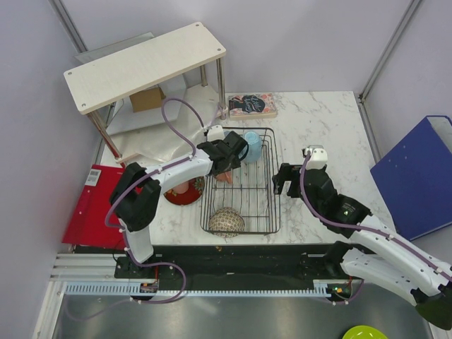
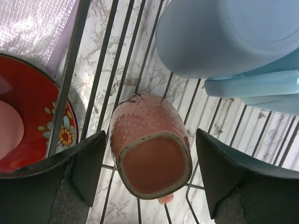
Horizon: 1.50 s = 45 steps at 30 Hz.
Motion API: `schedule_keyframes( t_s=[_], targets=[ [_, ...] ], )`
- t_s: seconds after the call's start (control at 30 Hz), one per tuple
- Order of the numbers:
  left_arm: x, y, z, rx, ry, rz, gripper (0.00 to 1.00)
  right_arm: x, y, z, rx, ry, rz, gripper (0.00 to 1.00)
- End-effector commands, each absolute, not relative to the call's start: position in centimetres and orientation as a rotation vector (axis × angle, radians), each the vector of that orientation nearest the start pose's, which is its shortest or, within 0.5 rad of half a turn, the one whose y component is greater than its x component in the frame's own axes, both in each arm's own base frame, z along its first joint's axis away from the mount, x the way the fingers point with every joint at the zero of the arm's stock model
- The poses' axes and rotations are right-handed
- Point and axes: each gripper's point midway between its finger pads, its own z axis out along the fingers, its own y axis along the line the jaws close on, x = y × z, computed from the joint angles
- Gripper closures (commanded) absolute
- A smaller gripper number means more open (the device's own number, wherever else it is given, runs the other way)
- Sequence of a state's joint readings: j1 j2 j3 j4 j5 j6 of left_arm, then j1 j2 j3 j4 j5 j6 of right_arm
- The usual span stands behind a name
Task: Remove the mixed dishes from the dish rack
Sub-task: Pick up the cup from the dish rack.
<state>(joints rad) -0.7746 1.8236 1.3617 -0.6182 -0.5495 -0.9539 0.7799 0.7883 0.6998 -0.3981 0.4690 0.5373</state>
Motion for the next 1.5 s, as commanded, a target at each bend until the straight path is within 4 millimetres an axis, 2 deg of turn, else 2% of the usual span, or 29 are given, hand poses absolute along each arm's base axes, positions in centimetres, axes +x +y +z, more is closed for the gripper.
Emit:
schedule_keyframes(
  t_s=[0.0, 0.17, 0.2, 0.27, 0.33, 0.37, 0.43, 0.47, 0.57, 0.77, 0.8, 0.87, 0.9, 0.93, 0.97, 1.0, 1.03, 1.07, 1.1, 1.17, 1.2, 1.23, 1.27, 1.3, 1.33, 1.37, 1.4, 1.43, 1.47],
  targets=[
    [35.0, -25.4, 7.8, -0.445, 2.377, -0.013, 0.2, 24.1, 15.4, 19.3, 0.051, 2.02, 0.359, 0.02],
    [34.7, -25.5, 7.2, -0.433, 2.394, -0.023, 0.36, 24.0, 15.3, 18.8, 0.055, 2.026, 0.356, 0.02],
    [34.7, -25.5, 7.1, -0.429, 2.397, -0.024, 0.43, 24.0, 15.2, 18.8, 0.052, 2.026, 0.356, 0.02],
    [34.7, -25.4, 7.7, -0.42, 2.389, -0.031, 0.5, 23.9, 15.1, 18.7, 0.055, 2.026, 0.353, 0.02],
    [34.7, -25.5, 8.6, -0.401, 2.377, -0.05, 0.62, 23.9, 15.1, 18.7, 0.056, 2.023, 0.353, 0.02],
    [34.7, -25.4, 9.0, -0.396, 2.372, -0.053, 0.64, 23.9, 15.1, 18.6, 0.054, 2.026, 0.35, 0.02],
    [34.8, -25.6, 10.8, -0.373, 2.351, -0.086, 0.8, 23.9, 15.1, 18.7, 0.056, 2.025, 0.352, 0.02],
    [34.8, -25.7, 11.5, -0.361, 2.342, -0.103, 0.98, 23.9, 15.2, 18.8, 0.056, 2.023, 0.356, 0.02],
    [34.9, -26.0, 14.5, -0.324, 2.308, -0.171, 0.98, 24.1, 15.4, 19.2, 0.053, 2.021, 0.364, 0.02],
    [33.7, -28.3, 21.2, -0.089, 2.27, -0.384, 0.98, 24.1, 15.5, 20.9, 0.05, 1.989, 0.386, 0.02],
    [33.1, -28.6, 23.5, -0.055, 2.238, -0.456, 0.98, 24.4, 15.0, 21.2, 0.067, 1.974, 0.357, 0.02],
    [32.6, -29.2, 26.3, -0.012, 2.174, -0.558, 0.98, 24.5, 14.1, 22.2, 0.084, 1.943, 0.321, 0.02],
    [31.3, -29.8, 28.2, 0.066, 2.13, -0.66, 0.98, 24.6, 13.7, 22.5, 0.099, 1.929, 0.304, 0.02],
    [30.7, -30.2, 29.6, 0.097, 2.088, -0.724, 0.98, 24.6, 13.5, 23.1, 0.107, 1.915, 0.31, 0.02],
    [30.5, -31.0, 31.9, 0.127, 1.994, -0.816, 0.98, 24.6, 13.4, 23.6, 0.121, 1.901, 0.325, 0.02],
    [29.1, -31.8, 31.7, 0.205, 1.979, -0.899, 0.98, 24.5, 13.5, 23.9, 0.13, 1.891, 0.341, 0.02],
    [27.7, -31.7, 33.9, 0.245, 1.898, -0.988, 0.98, 24.4, 13.7, 24.3, 0.137, 1.881, 0.368, 0.02],
    [27.3, -32.4, 36.4, 0.277, 1.777, -1.078, 0.98, 24.2, 13.7, 24.8, 0.159, 1.863, 0.403, 0.02],
    [25.7, -33.0, 36.0, 0.347, 1.763, -1.166, 0.98, 24.1, 13.9, 25.1, 0.164, 1.851, 0.431, 0.02],
    [24.4, -33.4, 38.0, 0.397, 1.664, -1.27, 0.98, 23.6, 14.0, 26.3, 0.192, 1.802, 0.513, 0.02],
    [23.0, -33.8, 37.8, 0.454, 1.655, -1.362, 0.98, 23.4, 14.0, 26.8, 0.201, 1.783, 0.539, 0.02],
    [22.7, -33.7, 38.0, 0.466, 1.633, -1.404, 0.98, 23.2, 14.1, 27.3, 0.21, 1.755, 0.575, 0.02],
    [22.3, -33.7, 37.1, 0.478, 1.639, -1.448, 0.98, 22.5, 14.0, 28.5, 0.212, 1.71, 0.633, 0.02],
    [21.0, -33.8, 38.9, 0.514, 1.549, -1.553, 0.98, 22.2, 13.9, 29.1, 0.219, 1.682, 0.666, 0.02],
    [21.0, -33.3, 39.1, 0.507, 1.523, -1.585, 0.98, 21.9, 13.8, 29.6, 0.224, 1.65, 0.699, 0.02],
    [20.9, -33.1, 38.2, 0.503, 1.517, -1.623, 0.98, 21.2, 13.5, 30.8, 0.226, 1.604, 0.745, 0.02],
    [19.9, -32.8, 39.8, 0.512, 1.434, -1.722, 0.98, 20.9, 13.5, 31.2, 0.224, 1.582, 0.769, 0.05],
    [20.1, -32.2, 40.2, 0.496, 1.387, -1.761, 0.98, 20.7, 13.4, 31.5, 0.226, 1.563, 0.788, 0.05],
    [20.4, -32.3, 38.5, 0.468, 1.408, -1.811, 0.98, 20.4, 13.3, 31.9, 0.228, 1.548, 0.806, 0.06]
  ],
)
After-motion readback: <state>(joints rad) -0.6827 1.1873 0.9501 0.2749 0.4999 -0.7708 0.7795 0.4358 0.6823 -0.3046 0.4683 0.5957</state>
